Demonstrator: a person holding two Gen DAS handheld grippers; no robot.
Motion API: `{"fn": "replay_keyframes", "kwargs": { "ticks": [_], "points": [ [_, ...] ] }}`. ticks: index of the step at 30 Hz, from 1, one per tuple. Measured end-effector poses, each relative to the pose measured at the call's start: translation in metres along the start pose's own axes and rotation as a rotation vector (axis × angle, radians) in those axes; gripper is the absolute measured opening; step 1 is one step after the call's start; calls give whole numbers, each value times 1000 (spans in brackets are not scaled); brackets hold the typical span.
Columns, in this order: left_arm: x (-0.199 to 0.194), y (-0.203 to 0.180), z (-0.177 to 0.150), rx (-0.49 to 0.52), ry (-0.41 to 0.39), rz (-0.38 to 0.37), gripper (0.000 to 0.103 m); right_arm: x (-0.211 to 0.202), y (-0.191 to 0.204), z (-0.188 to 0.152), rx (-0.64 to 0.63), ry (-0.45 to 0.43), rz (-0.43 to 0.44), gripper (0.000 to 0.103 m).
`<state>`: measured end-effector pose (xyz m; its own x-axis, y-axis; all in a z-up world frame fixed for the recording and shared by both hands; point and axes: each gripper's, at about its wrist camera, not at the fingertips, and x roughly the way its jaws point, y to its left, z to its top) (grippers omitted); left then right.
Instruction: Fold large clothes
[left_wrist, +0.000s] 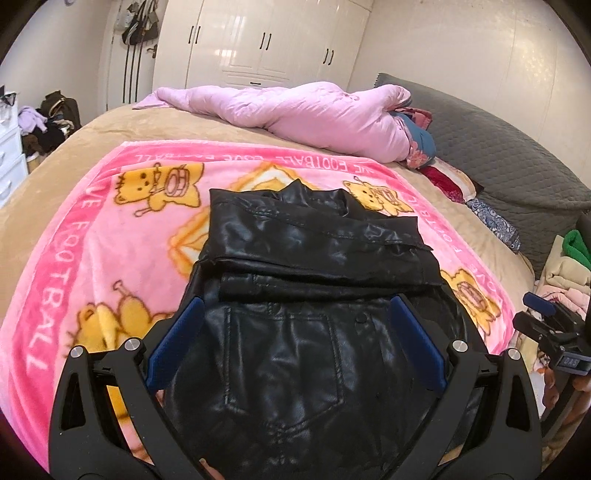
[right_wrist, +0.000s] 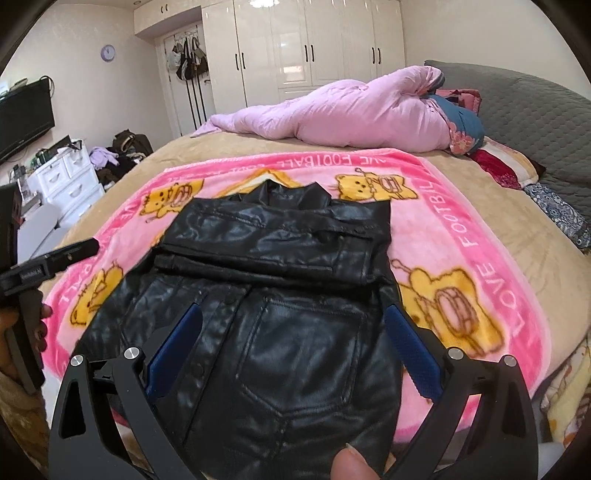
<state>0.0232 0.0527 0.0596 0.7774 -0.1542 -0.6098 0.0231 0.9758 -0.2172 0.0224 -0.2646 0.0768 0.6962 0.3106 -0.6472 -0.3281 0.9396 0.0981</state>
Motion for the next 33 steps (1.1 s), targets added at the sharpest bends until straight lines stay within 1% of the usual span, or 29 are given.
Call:
{"fn": "replay_keyframes", "kwargs": {
  "ticks": [9, 15, 18, 27, 33],
  "points": [
    [-9, 30, -25, -33, 47, 47, 93, -8, -8, -33, 25, 47, -37, 98],
    [-15, 50, -41, -49, 78, 81, 93, -10, -13, -47, 46, 60, -30, 98],
    [-17, 59, -51, -55, 100, 93, 93, -10, -14, -55, 49, 75, -39, 98],
    [-16, 79, -75, -73, 164, 120, 93, -7, -17, -75, 67, 117, -61, 98],
    [-15, 84, -86, -82, 193, 114, 93, -4, -25, -87, 87, 143, -77, 98]
  ]
}}
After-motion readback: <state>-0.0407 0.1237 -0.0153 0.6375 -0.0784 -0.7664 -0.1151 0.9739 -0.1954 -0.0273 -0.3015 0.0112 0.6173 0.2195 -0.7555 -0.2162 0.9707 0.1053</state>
